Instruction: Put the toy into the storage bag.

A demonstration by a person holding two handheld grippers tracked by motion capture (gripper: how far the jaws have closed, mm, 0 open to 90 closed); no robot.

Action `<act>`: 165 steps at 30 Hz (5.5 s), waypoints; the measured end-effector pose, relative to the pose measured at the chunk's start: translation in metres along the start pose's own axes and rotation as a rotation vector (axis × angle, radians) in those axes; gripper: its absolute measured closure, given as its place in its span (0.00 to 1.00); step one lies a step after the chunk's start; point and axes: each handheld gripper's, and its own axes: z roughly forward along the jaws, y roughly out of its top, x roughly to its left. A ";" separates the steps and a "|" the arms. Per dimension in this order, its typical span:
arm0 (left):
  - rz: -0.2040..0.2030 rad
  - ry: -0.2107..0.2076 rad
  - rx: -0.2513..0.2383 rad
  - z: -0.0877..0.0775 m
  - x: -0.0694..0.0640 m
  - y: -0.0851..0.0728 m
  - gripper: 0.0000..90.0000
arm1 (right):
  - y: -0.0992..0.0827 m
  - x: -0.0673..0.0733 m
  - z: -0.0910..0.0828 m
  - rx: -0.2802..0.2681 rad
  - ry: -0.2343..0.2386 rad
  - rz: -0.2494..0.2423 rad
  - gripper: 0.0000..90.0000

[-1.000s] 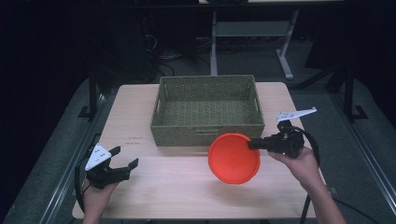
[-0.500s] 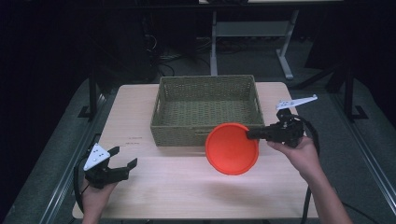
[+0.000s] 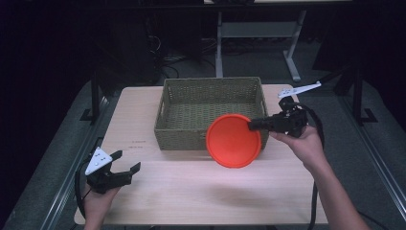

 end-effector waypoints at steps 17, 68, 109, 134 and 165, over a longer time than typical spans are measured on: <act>-0.005 0.003 -0.007 -0.001 0.001 0.000 0.18 | 0.029 0.001 0.003 -0.005 -0.025 -0.019 0.91; -0.029 0.004 -0.019 -0.004 0.004 -0.001 0.18 | 0.089 -0.052 0.030 -0.014 -0.105 0.087 0.91; -0.032 -0.001 -0.032 -0.005 0.005 0.000 0.18 | 0.084 -0.099 0.066 -0.011 -0.191 0.200 0.91; -0.029 0.007 -0.029 -0.005 0.005 0.000 0.18 | 0.069 -0.114 0.087 0.020 -0.225 0.237 0.91; -0.032 0.005 -0.034 -0.006 0.006 0.000 0.18 | 0.063 -0.124 0.117 0.085 -0.230 0.265 0.90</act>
